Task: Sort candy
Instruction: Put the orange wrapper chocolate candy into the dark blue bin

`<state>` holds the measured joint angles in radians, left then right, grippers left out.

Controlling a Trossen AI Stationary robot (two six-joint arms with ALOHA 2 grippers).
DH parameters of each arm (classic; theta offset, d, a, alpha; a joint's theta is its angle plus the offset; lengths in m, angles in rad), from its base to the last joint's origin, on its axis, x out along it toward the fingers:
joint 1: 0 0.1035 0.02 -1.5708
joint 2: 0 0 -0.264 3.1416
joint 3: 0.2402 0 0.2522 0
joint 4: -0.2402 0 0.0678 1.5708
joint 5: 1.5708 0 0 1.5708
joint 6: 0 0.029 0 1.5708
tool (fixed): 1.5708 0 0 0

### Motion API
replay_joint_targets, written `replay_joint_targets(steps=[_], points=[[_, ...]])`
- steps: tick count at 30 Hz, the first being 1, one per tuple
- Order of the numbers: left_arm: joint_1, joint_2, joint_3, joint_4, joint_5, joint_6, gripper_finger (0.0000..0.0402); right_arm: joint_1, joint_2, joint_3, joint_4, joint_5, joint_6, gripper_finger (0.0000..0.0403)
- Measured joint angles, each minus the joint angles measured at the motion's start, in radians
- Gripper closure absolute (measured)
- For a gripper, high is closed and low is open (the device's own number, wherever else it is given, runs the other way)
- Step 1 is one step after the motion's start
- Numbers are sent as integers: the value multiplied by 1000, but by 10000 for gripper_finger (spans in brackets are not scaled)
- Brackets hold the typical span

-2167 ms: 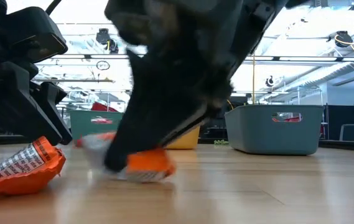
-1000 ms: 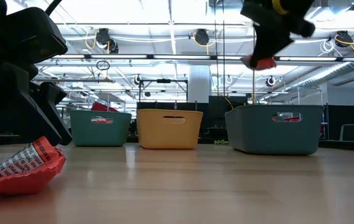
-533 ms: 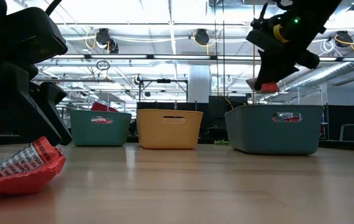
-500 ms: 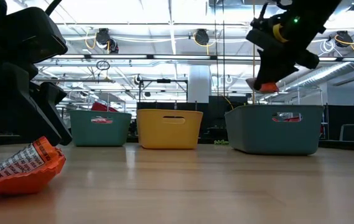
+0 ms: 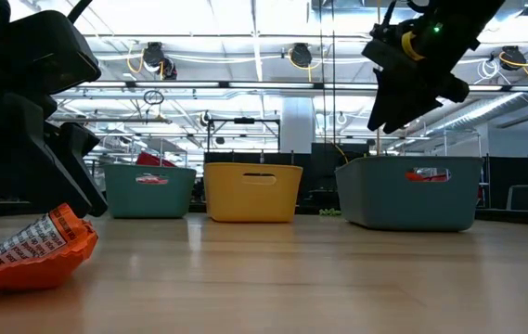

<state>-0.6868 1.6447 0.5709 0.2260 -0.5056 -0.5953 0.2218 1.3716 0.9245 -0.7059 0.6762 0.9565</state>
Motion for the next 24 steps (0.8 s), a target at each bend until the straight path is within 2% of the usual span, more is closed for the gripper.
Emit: replay_joint_targets(steps=[5, 12, 24], points=[[0, 0, 0, 0, 0, 0, 274, 3, 0, 0, 0, -45, -9, 210], [0, 0, 0, 0, 0, 0, 274, 5, 0, 0, 5, -107, -8, 212], [0, 0, 0, 0, 0, 0, 274, 49, 0, 0, 103, -115, -86, 213]])
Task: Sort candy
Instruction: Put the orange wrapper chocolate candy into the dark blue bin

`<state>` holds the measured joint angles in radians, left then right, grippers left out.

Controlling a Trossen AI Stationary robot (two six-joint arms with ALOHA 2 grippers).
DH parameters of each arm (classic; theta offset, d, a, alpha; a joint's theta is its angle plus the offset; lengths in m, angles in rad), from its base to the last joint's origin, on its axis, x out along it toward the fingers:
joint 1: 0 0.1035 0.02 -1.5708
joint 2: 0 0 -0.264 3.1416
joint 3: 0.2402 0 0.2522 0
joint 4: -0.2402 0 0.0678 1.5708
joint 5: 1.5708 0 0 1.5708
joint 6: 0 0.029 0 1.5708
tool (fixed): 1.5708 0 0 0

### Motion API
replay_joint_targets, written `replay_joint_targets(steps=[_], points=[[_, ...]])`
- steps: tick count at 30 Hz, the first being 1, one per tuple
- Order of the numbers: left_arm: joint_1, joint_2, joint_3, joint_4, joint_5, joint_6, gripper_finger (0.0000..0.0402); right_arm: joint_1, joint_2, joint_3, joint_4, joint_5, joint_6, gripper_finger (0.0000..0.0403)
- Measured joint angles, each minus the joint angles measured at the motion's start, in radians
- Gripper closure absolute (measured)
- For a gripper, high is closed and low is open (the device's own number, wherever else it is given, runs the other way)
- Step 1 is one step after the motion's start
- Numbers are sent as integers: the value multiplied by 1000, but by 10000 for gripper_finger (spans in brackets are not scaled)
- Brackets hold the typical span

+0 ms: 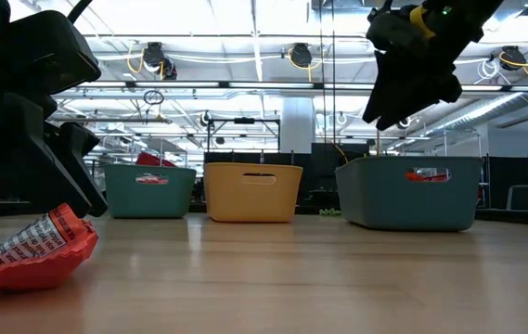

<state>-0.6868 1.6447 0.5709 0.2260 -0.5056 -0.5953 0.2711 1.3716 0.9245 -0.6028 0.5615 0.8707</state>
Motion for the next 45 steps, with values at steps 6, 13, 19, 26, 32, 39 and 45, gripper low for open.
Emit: replay_joint_targets(steps=[6, 13, 19, 26, 32, 39, 45], points=[[0, 0, 0, 0, 0, 0, 274, 24, 0, 0, 18, 0, 8, 213], [0, 0, 0, 0, 0, 0, 274, 82, 20, 0, 243, -13, -63, 213], [0, 0, 0, -1, 0, 0, 274, 136, 122, 0, 545, -19, -213, 213], [0, 0, 0, 0, 0, -1, 274, 164, 254, 2, 719, -60, -226, 213], [0, 0, 0, 3, 0, 0, 274, 177, 316, 2, 752, -73, -176, 213], [0, 0, 0, 2, 0, 0, 274, 222, 462, 173, 657, -92, -219, 213], [0, 0, 0, 2, 0, 0, 274, 238, 661, 526, 404, -98, -274, 213]])
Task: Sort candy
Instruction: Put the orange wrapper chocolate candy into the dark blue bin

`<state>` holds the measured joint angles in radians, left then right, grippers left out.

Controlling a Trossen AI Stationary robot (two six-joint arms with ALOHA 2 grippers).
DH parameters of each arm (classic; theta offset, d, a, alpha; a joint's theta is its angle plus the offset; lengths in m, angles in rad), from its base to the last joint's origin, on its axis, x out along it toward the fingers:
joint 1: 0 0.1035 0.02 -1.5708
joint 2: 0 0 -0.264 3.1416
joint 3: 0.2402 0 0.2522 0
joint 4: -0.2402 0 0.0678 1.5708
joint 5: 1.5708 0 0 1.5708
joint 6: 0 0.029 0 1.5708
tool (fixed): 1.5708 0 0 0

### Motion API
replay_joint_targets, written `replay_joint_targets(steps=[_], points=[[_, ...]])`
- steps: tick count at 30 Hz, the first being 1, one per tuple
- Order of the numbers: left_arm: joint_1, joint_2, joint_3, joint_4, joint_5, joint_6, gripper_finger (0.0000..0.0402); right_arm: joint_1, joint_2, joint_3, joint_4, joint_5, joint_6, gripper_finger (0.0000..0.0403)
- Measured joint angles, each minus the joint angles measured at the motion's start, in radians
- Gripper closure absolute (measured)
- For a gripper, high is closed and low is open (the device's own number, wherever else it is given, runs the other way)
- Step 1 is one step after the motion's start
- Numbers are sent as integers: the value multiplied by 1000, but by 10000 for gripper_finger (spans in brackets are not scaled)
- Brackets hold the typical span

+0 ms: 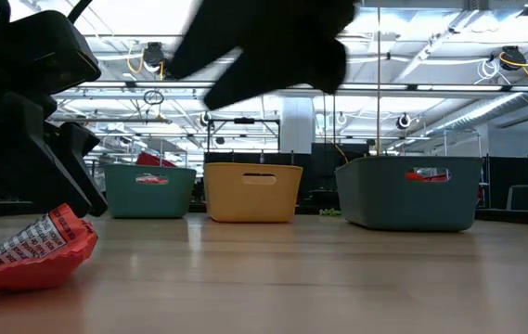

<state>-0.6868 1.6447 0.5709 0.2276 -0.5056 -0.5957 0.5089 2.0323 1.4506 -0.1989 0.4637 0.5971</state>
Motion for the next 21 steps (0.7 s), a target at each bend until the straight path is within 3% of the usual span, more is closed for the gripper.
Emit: replay_joint_targets(steps=[12, 16, 21], points=[[0, 0, 0, -1, 0, 0, 274, -24, 424, 740, -523, -143, 121, 213], [0, 0, 0, -1, 0, 0, 274, -27, 527, 855, -642, -181, 188, 213], [0, 0, 0, 0, 0, 0, 274, -33, 571, 870, -672, -231, 240, 214]])
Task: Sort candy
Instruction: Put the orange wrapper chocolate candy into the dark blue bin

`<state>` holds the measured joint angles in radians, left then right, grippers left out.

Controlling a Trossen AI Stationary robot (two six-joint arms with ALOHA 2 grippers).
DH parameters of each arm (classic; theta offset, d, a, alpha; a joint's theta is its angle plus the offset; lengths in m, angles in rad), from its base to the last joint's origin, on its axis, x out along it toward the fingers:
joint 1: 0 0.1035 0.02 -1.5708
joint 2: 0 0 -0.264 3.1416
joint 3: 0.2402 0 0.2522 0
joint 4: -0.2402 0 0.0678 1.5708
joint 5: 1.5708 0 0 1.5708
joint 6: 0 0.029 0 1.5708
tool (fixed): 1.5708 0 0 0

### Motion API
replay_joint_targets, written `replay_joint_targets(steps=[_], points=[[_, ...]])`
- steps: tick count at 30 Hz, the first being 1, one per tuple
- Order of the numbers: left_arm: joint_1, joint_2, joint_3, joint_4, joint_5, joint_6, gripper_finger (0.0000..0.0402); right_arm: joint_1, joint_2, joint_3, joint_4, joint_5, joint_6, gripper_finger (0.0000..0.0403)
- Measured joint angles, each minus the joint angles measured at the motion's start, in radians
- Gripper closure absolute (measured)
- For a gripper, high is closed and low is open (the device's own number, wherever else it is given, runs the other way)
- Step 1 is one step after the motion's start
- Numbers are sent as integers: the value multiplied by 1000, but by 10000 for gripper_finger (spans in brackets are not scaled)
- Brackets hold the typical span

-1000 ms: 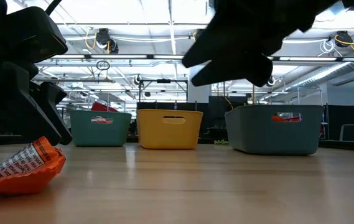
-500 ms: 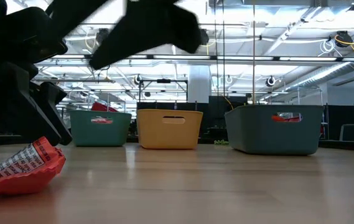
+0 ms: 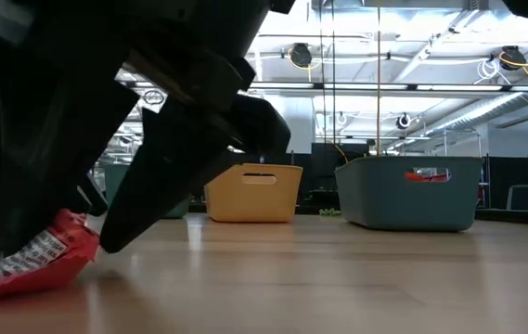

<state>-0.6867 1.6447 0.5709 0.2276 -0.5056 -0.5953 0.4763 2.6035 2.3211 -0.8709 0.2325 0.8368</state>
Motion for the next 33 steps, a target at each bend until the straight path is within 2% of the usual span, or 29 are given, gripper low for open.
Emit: replay_joint_targets(steps=[4, 9, 11, 18, 33], points=[[0, 0, 0, -1, 0, 0, 274, 3, 8, 1, 5, 3, -11, 245], [0, 0, 0, -1, 0, 0, 274, 6, 5, 1, 2, 5, -51, 358], [0, 0, 0, -1, 0, 0, 274, 8, 1, 0, -1, 4, -77, 387], [0, 0, 0, -1, 0, 0, 274, 10, -32, -6, -74, 17, -94, 390], [0, 0, 0, -1, 0, 0, 274, 6, -199, -6, -559, 302, -25, 398]])
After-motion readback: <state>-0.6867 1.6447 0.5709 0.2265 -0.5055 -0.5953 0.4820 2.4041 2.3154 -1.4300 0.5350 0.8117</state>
